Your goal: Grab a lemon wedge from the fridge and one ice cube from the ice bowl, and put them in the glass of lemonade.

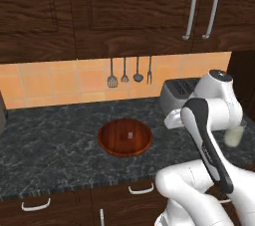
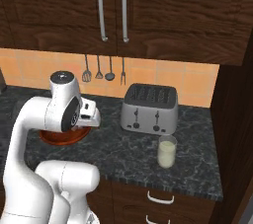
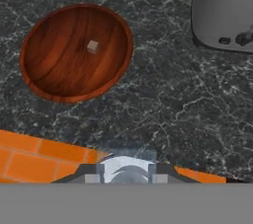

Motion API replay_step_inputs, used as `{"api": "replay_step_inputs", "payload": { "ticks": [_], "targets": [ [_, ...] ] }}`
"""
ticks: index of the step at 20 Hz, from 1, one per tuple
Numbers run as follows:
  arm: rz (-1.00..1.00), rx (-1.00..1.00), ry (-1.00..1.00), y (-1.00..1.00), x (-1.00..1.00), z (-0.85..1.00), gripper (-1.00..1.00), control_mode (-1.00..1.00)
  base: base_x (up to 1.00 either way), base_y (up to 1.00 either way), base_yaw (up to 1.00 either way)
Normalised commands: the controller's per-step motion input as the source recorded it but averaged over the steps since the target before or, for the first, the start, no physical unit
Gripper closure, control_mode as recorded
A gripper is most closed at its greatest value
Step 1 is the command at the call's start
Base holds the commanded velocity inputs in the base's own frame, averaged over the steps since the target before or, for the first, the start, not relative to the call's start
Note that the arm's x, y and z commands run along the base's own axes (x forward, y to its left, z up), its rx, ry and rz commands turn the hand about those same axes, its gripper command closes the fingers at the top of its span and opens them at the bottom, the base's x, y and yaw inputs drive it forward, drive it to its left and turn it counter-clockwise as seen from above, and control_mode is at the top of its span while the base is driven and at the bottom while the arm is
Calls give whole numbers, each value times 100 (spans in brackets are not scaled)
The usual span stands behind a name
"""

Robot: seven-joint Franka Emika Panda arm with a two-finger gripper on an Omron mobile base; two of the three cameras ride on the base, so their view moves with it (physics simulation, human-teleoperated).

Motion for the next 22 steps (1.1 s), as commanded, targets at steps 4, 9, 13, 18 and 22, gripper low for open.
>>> {"api": "replay_step_inputs", "payload": {
  "ticks": [4, 9, 13, 18, 22],
  "targets": [
    [-7, -5, 4, -100, -5, 72, 100, -100, 0, 0, 0],
    [-18, -14, 21, -100, 3, 65, 100, -100, 0, 0, 0],
    [-23, -5, 6, -100, -12, -3, 100, -100, 0, 0, 0],
    [-17, 0, 2, -94, 1, -63, 100, -100, 0, 0, 0],
    [-11, 0, 0, -81, 37, -37, 100, -100, 0, 0, 0]
  ]
}}
